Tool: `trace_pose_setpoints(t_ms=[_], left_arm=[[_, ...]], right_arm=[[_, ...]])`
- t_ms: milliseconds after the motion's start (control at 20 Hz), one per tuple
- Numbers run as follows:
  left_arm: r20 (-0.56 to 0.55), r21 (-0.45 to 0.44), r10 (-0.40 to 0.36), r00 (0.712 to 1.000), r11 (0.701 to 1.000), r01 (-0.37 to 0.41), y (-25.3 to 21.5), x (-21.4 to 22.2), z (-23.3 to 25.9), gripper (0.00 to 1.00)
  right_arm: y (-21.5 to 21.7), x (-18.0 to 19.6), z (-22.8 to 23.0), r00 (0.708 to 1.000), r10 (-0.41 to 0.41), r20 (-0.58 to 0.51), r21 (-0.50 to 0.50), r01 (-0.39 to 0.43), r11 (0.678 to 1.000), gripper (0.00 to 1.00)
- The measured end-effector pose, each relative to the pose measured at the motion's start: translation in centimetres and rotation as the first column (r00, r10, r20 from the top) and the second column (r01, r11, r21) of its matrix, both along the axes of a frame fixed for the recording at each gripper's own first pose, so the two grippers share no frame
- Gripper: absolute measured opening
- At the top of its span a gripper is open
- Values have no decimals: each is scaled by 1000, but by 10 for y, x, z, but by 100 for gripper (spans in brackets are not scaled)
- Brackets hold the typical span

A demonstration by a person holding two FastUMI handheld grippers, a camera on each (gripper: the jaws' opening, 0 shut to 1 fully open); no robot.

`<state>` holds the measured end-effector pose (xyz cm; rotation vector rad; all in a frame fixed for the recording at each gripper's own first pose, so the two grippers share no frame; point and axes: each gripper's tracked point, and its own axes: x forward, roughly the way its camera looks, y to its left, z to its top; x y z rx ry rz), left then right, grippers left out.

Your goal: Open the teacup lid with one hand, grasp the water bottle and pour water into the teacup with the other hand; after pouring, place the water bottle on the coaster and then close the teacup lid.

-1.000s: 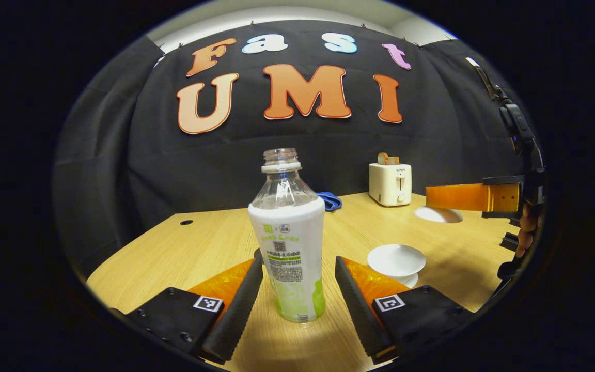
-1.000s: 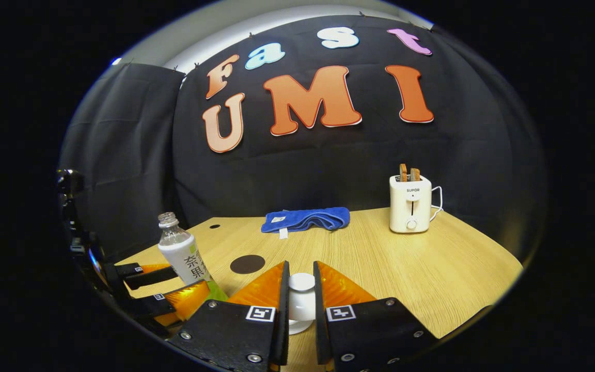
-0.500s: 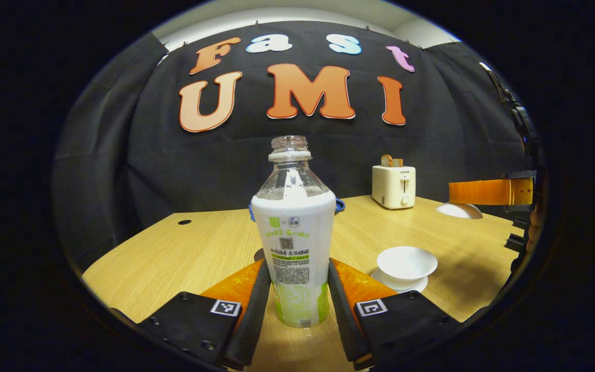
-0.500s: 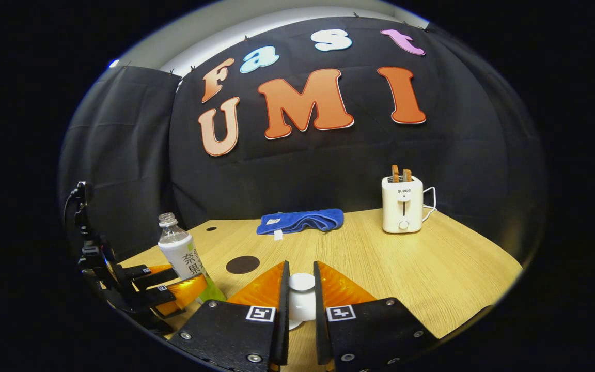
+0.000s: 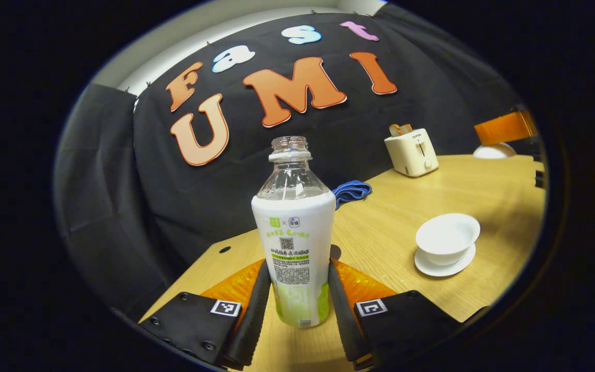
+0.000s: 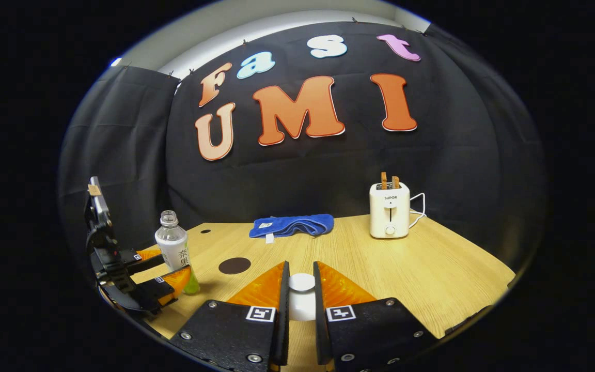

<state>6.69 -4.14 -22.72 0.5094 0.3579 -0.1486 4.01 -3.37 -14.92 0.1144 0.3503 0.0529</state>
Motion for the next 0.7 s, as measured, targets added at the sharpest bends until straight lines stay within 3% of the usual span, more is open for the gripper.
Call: trace_pose_setpoints(t_ms=[350,700], left_arm=[[12,223,-70,998,973,65,4,5,-8,66],[4,434,-176,984,887,157,-6,4,-12,66]], right_arm=[[-18,-5,7,1000,-20,15,4,20,1000,22],[-24,-8,7,1000,-26,18,7,26,1000,22]])
